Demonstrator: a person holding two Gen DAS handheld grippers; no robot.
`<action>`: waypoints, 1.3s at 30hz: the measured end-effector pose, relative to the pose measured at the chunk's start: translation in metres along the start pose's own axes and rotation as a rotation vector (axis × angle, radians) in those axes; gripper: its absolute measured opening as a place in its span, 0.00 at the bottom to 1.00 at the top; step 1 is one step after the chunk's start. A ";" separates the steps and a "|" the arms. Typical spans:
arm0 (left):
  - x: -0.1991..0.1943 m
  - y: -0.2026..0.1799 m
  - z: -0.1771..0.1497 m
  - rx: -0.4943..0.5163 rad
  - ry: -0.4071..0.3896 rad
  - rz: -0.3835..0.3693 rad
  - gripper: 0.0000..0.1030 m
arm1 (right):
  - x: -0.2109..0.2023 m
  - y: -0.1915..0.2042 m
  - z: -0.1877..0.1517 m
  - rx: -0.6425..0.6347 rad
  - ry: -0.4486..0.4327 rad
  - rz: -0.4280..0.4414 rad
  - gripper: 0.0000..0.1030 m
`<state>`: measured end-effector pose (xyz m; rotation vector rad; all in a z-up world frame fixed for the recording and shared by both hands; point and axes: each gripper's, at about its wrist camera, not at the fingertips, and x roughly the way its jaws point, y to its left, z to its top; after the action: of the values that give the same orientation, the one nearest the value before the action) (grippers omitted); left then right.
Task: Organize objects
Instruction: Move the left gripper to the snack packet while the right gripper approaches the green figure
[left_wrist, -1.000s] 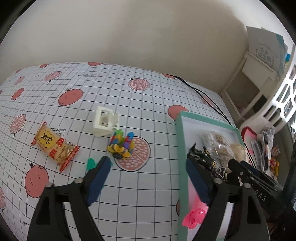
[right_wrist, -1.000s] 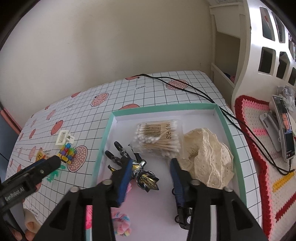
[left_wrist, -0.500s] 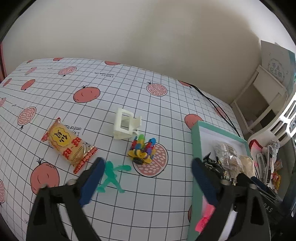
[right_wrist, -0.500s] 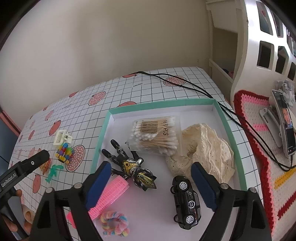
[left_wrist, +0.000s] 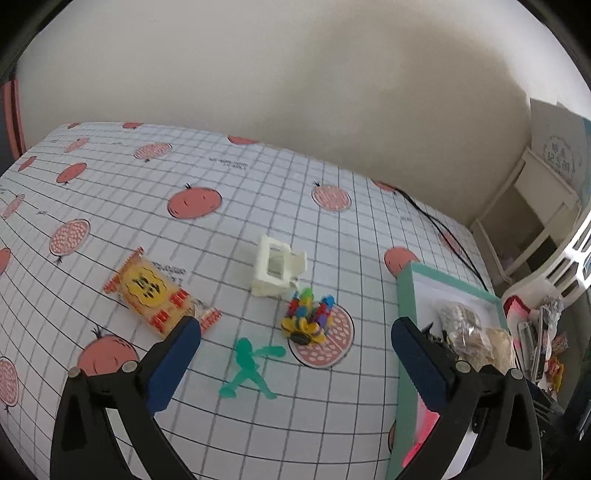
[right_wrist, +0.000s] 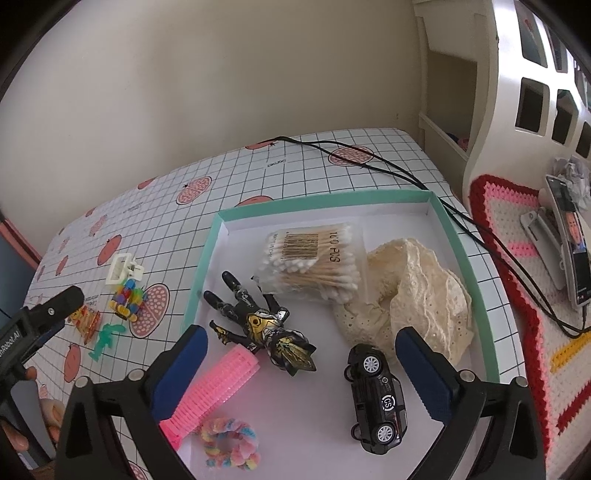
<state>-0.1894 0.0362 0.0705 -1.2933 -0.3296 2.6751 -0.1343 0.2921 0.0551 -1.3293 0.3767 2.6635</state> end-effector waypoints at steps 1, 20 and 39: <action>-0.003 0.004 0.002 -0.008 -0.014 0.006 1.00 | -0.002 0.002 0.002 -0.002 -0.011 0.002 1.00; -0.005 0.094 0.014 -0.173 0.024 0.111 1.00 | -0.019 0.108 0.004 -0.128 -0.146 0.136 1.00; 0.032 0.111 0.020 -0.163 0.089 0.094 1.00 | 0.039 0.194 -0.032 -0.297 0.027 0.185 0.94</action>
<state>-0.2290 -0.0659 0.0293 -1.5049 -0.4963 2.7047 -0.1792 0.0973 0.0367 -1.4758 0.1129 2.9493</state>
